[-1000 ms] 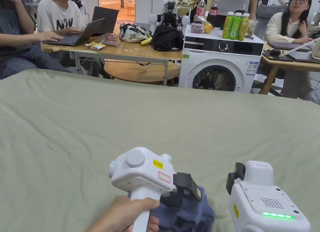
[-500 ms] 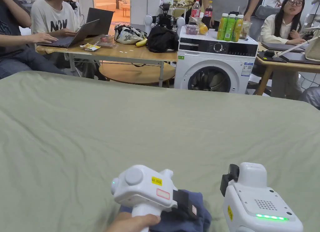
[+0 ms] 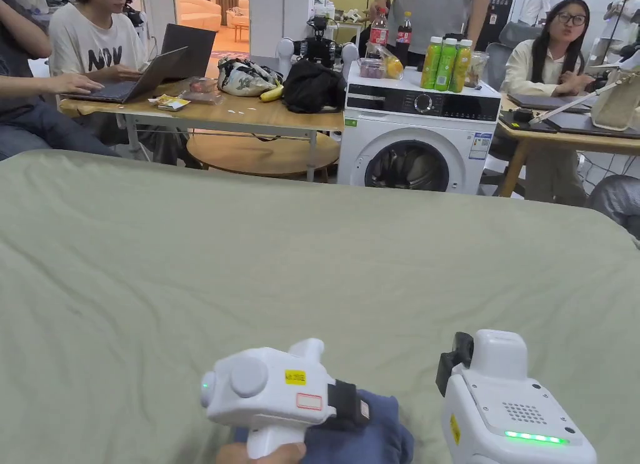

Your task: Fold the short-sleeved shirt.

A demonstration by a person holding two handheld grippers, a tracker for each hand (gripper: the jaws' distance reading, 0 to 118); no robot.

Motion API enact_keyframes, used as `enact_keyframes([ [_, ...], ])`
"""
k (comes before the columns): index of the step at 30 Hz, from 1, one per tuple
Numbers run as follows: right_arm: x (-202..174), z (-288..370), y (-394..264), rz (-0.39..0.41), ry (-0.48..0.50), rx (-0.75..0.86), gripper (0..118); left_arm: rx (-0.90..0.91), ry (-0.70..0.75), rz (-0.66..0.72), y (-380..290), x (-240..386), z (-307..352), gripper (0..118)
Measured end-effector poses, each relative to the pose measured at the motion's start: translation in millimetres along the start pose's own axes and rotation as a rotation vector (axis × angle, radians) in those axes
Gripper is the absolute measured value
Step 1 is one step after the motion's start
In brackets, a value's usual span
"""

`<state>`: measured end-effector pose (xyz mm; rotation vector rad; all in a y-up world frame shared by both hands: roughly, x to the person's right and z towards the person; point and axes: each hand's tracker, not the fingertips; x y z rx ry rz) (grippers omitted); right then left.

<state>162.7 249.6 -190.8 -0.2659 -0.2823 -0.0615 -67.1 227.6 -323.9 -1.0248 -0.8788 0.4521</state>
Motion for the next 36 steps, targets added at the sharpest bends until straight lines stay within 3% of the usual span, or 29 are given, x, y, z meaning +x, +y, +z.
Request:
enact_keyframes([
  [2, -1, -2, 1, -0.002, -0.002, 0.007, 0, 0.097, 0.043, -0.05, 3, 3, 32, 0],
  [9, -11, -10, 5, -0.003, -0.007, 0.037, 0, 0.462, 0.398, -0.29, -15, 5, 112, 0],
  [14, -18, -9, 12, -0.004, -0.003, 0.075, 0, 0.702, 0.644, -0.433, -37, 0, 128, 0],
  [19, -21, -3, 22, 0.0, 0.0, 0.143, 0, 0.852, 0.773, -0.515, -56, -3, 135, 0],
  [26, -24, 3, 30, 0.025, 0.003, 0.145, 0, 0.896, 0.751, -0.472, -58, -9, 148, 0],
  [31, -33, 15, 5, 0.012, 0.083, -0.051, 0, 0.864, 0.698, -0.481, -55, -9, 154, 0],
  [36, -58, 10, -35, 0.094, 0.183, -0.252, 0, 0.815, 0.665, -0.451, -53, -13, 155, 0],
])
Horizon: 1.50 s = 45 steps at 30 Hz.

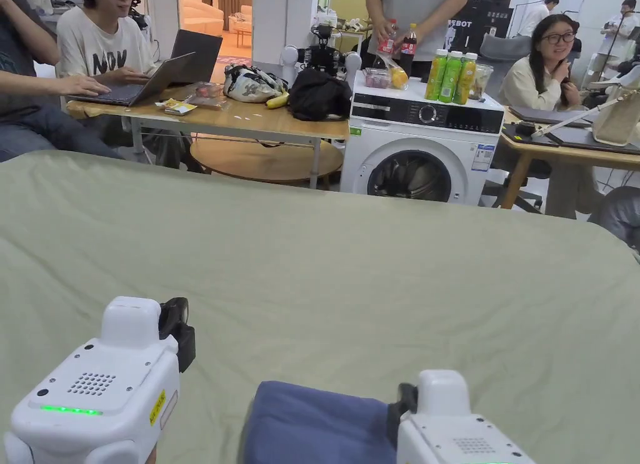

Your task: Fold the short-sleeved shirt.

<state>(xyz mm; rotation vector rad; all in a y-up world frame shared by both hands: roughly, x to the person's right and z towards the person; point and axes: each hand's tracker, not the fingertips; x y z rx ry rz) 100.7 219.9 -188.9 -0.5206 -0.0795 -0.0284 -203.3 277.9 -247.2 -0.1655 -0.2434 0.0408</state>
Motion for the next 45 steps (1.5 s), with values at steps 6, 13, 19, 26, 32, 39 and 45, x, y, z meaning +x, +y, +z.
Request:
enact_keyframes([
  [6, -4, -58, -30, -0.014, -0.035, -0.29, 0, -0.167, -0.082, 0.085, -2, -13, -1, 0],
  [13, 1, -53, -21, 0.0, -0.008, -0.278, 0, -0.489, -0.27, 0.308, -14, -53, -27, 35],
  [19, 4, -55, -22, -0.001, 0.01, -0.278, 0, -0.768, -0.569, 0.599, -46, -84, -75, 77],
  [26, 5, -56, -21, -0.011, 0.017, -0.28, 0, -0.962, -0.715, 0.745, -91, -72, -129, 77],
  [32, 7, -56, -22, -0.015, 0.021, -0.278, 0, -0.99, -0.872, 0.842, -108, -37, -153, 75],
  [39, 8, -54, -24, -0.024, 0.026, -0.266, 0, -0.989, -0.791, 0.768, -117, -22, -154, 22],
  [45, 7, -52, -27, -0.022, 0.029, -0.248, 0, -0.938, -0.794, 0.802, -122, -25, -143, 21],
])
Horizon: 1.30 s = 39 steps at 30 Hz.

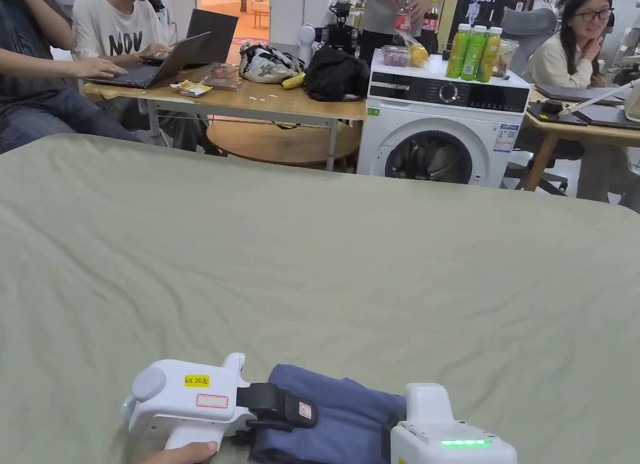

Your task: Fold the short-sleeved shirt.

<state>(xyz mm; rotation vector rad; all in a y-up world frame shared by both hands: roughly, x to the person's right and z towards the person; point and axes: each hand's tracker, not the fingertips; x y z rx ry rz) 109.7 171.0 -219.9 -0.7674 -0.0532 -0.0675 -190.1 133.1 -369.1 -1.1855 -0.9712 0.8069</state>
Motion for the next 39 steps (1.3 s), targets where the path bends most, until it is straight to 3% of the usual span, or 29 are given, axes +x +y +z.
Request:
enact_keyframes([
  [6, 0, 12, 4, 0.003, 0.003, 0.044, 0, 0.009, 0.015, 0.01, -1, 8, 6, 21],
  [13, 16, 53, 48, -0.001, -0.117, 0.408, 0, 0.007, 0.05, -0.025, 3, 34, 25, 21],
  [18, 17, 63, 65, -0.002, -0.182, 0.553, 0, 0.017, 0.102, -0.038, 11, 52, 51, 21],
  [20, 12, 64, 70, -0.007, -0.165, 0.562, 0, 0.022, 0.131, -0.042, 12, 56, 69, 21],
  [29, -44, 54, 88, 0.018, -0.061, 0.563, 0, 0.136, 0.322, -0.024, 9, 68, 209, 21],
  [39, -145, 28, 103, 0.083, 0.077, 0.544, 0, 0.217, 0.6, 0.045, 19, 59, 363, 21],
])
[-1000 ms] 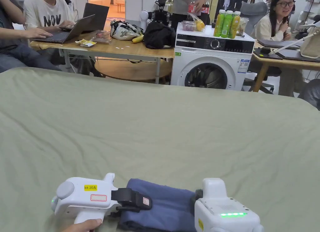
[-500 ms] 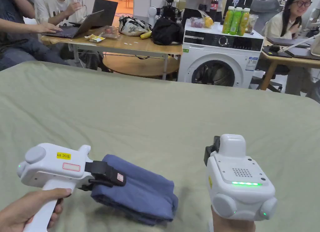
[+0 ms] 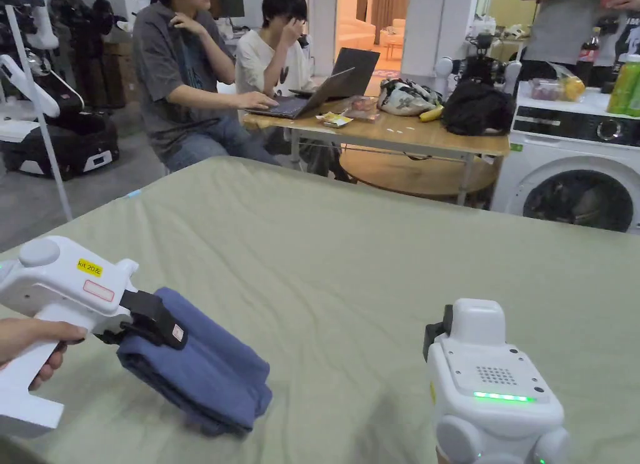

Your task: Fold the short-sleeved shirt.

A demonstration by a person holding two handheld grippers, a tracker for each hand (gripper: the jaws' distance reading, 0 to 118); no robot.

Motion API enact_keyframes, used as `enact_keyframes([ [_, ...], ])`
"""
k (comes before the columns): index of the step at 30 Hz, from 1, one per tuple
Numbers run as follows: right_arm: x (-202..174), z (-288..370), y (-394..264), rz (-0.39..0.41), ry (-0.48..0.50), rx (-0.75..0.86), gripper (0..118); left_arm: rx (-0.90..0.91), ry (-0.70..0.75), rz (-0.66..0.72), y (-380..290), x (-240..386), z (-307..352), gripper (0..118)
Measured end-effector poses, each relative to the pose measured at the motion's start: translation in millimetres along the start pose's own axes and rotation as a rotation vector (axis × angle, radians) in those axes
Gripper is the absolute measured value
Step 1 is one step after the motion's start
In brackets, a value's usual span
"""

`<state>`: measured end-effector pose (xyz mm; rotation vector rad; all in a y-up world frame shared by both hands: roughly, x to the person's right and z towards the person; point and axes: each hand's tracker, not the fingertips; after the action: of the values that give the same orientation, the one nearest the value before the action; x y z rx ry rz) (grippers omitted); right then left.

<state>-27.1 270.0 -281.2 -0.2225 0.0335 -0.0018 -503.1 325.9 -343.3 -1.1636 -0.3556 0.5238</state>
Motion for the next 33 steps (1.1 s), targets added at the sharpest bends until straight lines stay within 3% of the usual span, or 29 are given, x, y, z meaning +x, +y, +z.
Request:
enact_keyframes([
  [4, -25, -8, 1, 0.005, 0.041, -0.013, 0, -0.021, 0.177, -0.017, 19, -26, 23, 21],
  [8, -40, -16, -1, 0.018, 0.07, -0.022, 0, -0.023, 0.239, 0.022, 31, -51, 40, 21],
  [13, -51, -21, -4, 0.018, 0.089, -0.042, 0, -0.046, 0.418, 0.006, 39, -73, 41, 21],
  [17, -56, -25, -7, 0.036, 0.097, -0.059, 0, -0.067, 0.444, 0.055, 42, -103, 30, 22],
  [20, -57, -27, -8, 0.042, 0.1, -0.063, 0, -0.053, 0.445, 0.043, 47, -118, 30, 50],
  [21, -58, -27, -8, 0.045, 0.102, -0.062, 0, -0.035, 0.512, 0.002, 47, -116, 32, 58],
  [23, -58, -28, -7, 0.054, 0.104, -0.065, 0, -0.013, 0.585, -0.034, 47, -114, 38, 60],
  [29, -55, -26, -6, 0.058, 0.103, -0.064, 0, 0.237, 0.597, -0.084, 43, -93, 69, 61],
  [33, -43, -20, -6, 0.048, 0.085, -0.059, 0, 0.288, 0.434, -0.19, 17, -60, 43, 60],
])
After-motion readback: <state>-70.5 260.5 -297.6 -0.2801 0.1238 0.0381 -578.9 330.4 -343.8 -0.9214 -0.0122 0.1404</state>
